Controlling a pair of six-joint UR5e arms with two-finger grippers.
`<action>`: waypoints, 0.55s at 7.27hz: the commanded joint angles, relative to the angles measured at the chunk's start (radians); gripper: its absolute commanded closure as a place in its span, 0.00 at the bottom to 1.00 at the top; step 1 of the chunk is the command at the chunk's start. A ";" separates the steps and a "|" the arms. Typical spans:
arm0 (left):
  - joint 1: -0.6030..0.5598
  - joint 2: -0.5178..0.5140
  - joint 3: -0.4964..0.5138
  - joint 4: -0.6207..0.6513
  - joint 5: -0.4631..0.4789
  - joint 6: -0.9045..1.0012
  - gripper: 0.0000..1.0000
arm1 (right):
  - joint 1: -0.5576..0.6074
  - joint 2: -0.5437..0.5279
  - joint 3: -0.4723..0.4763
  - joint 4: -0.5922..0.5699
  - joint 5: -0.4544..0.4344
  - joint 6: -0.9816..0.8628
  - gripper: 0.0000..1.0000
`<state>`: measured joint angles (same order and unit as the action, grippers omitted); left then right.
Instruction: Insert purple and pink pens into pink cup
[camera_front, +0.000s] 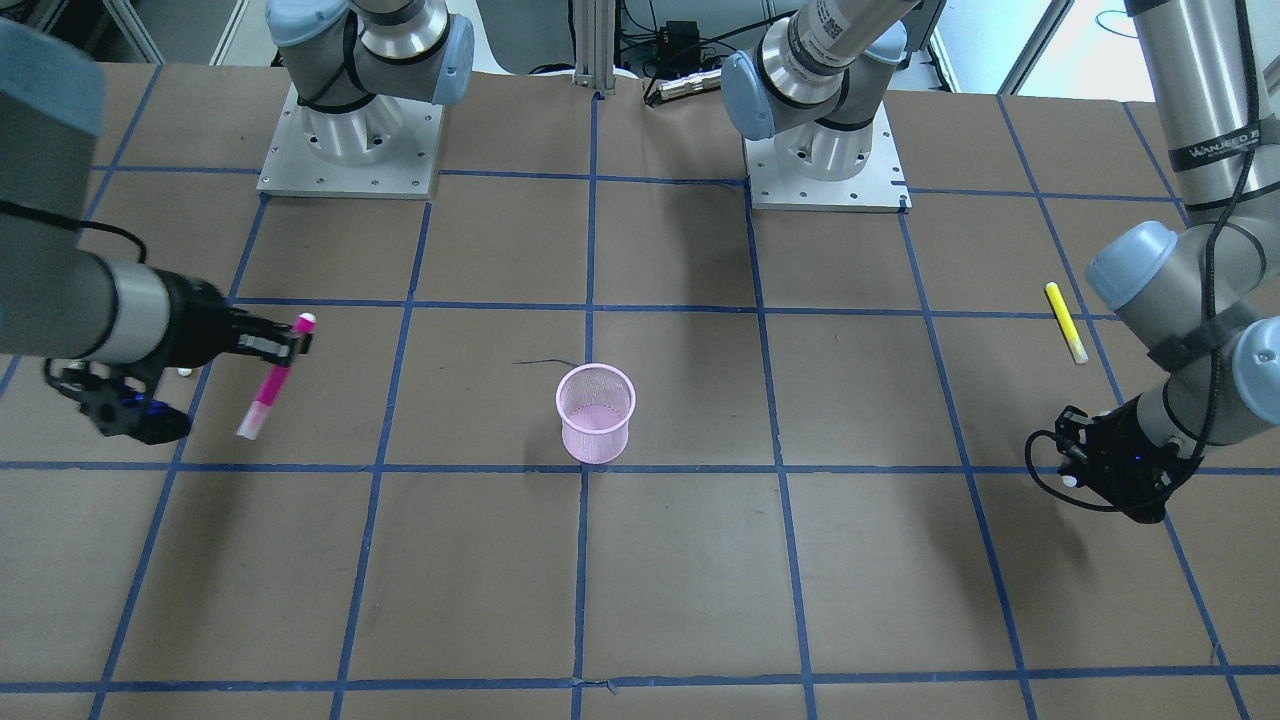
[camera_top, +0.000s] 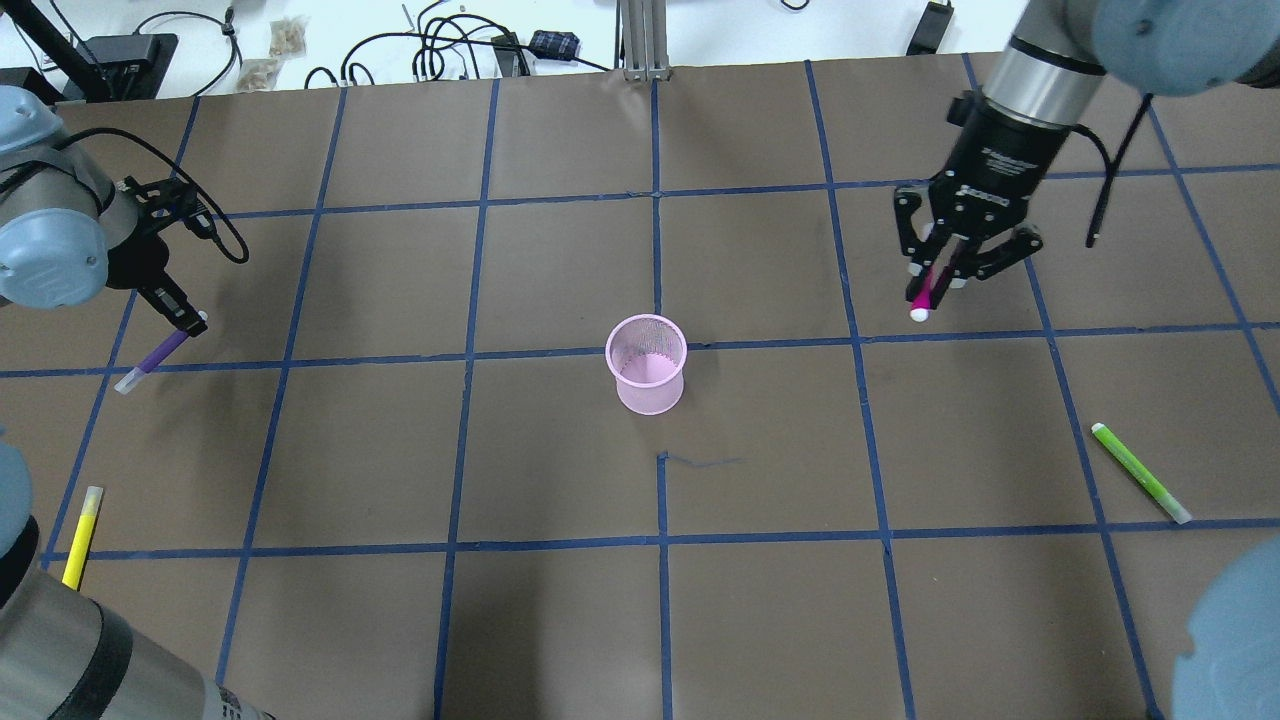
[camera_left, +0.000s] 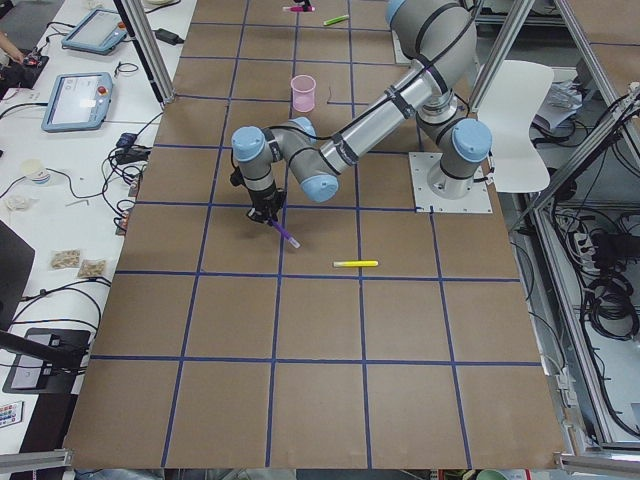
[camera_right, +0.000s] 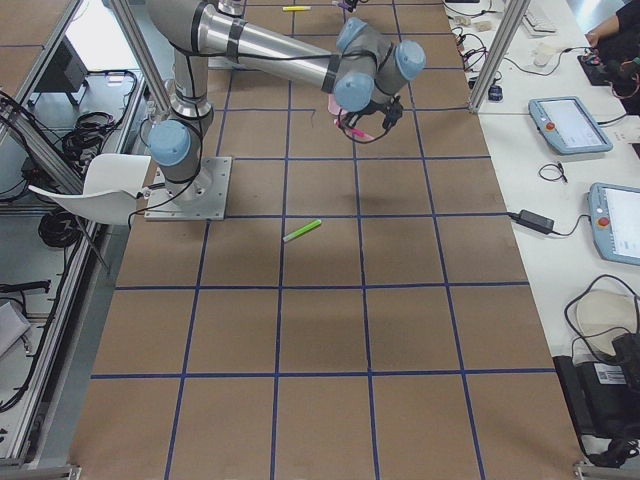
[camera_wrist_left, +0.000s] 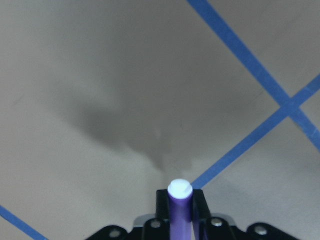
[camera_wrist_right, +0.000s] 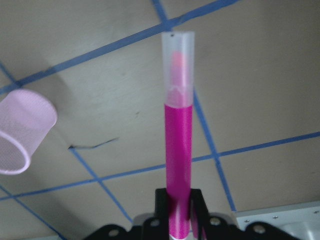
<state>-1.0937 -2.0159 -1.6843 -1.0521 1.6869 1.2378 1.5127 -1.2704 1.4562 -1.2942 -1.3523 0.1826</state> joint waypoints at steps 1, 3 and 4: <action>-0.032 0.043 0.008 -0.067 -0.001 -0.090 1.00 | 0.197 0.029 -0.014 0.000 0.152 0.003 1.00; -0.035 0.072 -0.003 -0.084 -0.050 -0.092 1.00 | 0.219 0.045 -0.013 0.001 0.324 0.093 1.00; -0.037 0.080 -0.005 -0.107 -0.074 -0.093 1.00 | 0.219 0.058 0.001 0.009 0.413 0.098 1.00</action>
<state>-1.1283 -1.9483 -1.6846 -1.1383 1.6449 1.1480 1.7249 -1.2259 1.4463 -1.2915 -1.0469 0.2538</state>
